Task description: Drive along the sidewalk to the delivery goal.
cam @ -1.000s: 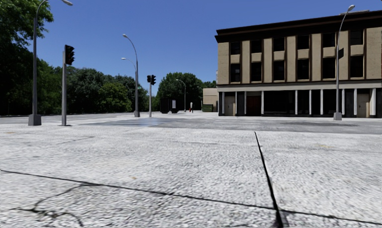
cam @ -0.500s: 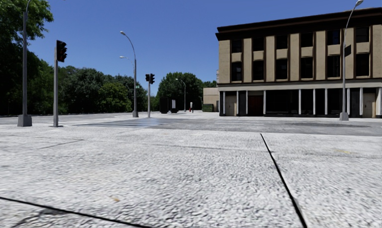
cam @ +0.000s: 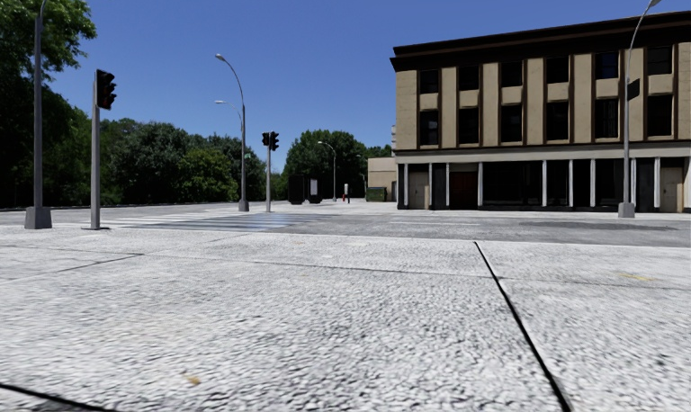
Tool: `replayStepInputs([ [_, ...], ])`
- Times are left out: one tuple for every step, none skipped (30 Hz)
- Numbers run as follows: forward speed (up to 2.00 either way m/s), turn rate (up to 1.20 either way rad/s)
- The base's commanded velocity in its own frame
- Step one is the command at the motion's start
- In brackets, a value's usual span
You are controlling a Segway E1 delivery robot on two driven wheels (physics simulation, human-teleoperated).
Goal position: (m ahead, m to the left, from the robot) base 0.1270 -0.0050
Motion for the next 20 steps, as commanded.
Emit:
replayStepInputs([
  [0.00, 0.00],
  [0.00, 0.00],
  [0.00, 0.00],
  [0.00, 0.00],
  [0.00, 0.00],
  [0.00, 0.00],
  [0.00, 0.00],
  [0.00, 0.00],
  [0.00, 0.00],
  [0.00, 0.00],
  [0.00, 0.00],
  [0.00, 0.00],
  [0.00, 0.00],
  [0.00, 0.00],
  [0.00, 0.00],
  [0.00, 0.00],
  [0.00, 0.00],
  [0.00, 0.00],
  [0.00, 0.00],
  [0.00, 0.00],
])
